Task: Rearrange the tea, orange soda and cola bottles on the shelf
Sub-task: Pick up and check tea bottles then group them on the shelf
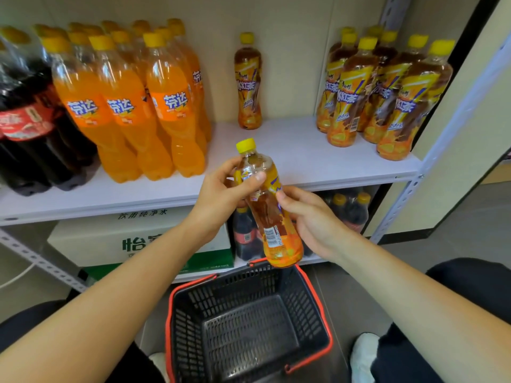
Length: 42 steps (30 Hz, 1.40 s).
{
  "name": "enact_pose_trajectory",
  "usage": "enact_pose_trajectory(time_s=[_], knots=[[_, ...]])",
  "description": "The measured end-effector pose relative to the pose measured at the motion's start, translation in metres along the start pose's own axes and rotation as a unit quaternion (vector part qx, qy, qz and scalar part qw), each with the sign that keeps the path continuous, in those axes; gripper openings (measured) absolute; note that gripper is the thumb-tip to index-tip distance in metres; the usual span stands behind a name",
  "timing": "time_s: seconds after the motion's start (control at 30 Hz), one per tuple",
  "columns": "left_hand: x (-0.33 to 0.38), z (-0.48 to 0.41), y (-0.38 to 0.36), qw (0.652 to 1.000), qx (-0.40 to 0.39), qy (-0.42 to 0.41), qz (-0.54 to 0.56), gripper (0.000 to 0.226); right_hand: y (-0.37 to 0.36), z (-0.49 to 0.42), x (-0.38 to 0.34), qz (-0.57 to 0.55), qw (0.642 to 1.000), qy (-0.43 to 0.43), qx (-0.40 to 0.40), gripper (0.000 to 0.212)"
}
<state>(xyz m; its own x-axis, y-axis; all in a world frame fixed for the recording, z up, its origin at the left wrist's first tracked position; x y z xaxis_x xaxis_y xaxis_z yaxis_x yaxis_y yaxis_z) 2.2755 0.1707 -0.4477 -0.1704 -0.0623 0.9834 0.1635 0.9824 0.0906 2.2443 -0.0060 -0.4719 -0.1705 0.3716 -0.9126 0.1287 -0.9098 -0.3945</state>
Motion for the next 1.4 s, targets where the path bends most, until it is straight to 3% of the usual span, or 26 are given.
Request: enact_pose_trajectory(time_s=[0.07,0.2,0.4,0.5,0.63,0.77,0.93,1.1,1.2,1.4], knots=[[0.001,-0.003,0.005,0.999,-0.041,0.006,0.023,0.046,0.000,0.000,0.001,-0.012,0.999,-0.005,0.030,0.042],[0.001,-0.008,0.011,0.993,-0.085,0.018,0.078,0.065,0.000,0.000,0.001,-0.040,0.998,-0.023,0.034,0.041],[0.001,-0.004,0.004,0.998,-0.019,-0.030,0.054,0.060,0.001,0.000,0.000,-0.035,0.996,-0.041,-0.068,0.048],[0.000,-0.003,0.000,0.999,0.005,-0.038,0.011,0.061,0.004,0.001,0.000,-0.002,0.998,-0.017,-0.064,0.049],[0.003,-0.007,0.007,0.998,-0.043,-0.017,0.036,0.038,0.008,-0.001,-0.001,-0.015,1.000,-0.004,-0.025,0.056],[0.002,-0.012,0.014,0.999,-0.003,0.000,0.039,0.018,0.007,-0.002,-0.001,-0.045,0.998,-0.034,-0.040,0.049],[0.006,-0.011,0.013,0.998,-0.032,0.024,0.058,0.035,0.003,0.001,-0.002,-0.048,0.994,-0.054,-0.080,0.051],[0.013,-0.010,0.016,0.996,-0.048,0.016,0.079,0.030,-0.003,0.006,0.003,-0.051,0.987,-0.097,-0.115,0.047],[0.016,-0.008,0.016,0.997,-0.041,-0.010,0.063,0.022,-0.004,0.007,0.004,-0.026,0.985,-0.118,-0.123,0.055],[0.020,-0.003,0.013,0.998,-0.022,-0.037,0.056,0.018,-0.006,0.003,-0.006,0.037,0.998,-0.015,-0.047,0.043]])
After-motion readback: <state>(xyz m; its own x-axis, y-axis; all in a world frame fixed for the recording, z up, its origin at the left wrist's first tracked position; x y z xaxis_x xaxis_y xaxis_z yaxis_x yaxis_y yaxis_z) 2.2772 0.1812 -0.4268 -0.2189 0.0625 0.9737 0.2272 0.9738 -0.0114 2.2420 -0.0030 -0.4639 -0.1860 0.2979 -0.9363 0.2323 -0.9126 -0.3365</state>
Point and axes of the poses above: each hand's wrist, its own z-axis away from the middle knuckle, its own y-axis out of the back of the hand, x = y × z, the point moved 1 cm from there along -z, towards the middle knuckle, and after that the axes turned 6 degrees about -z, right-handed, at the moved point
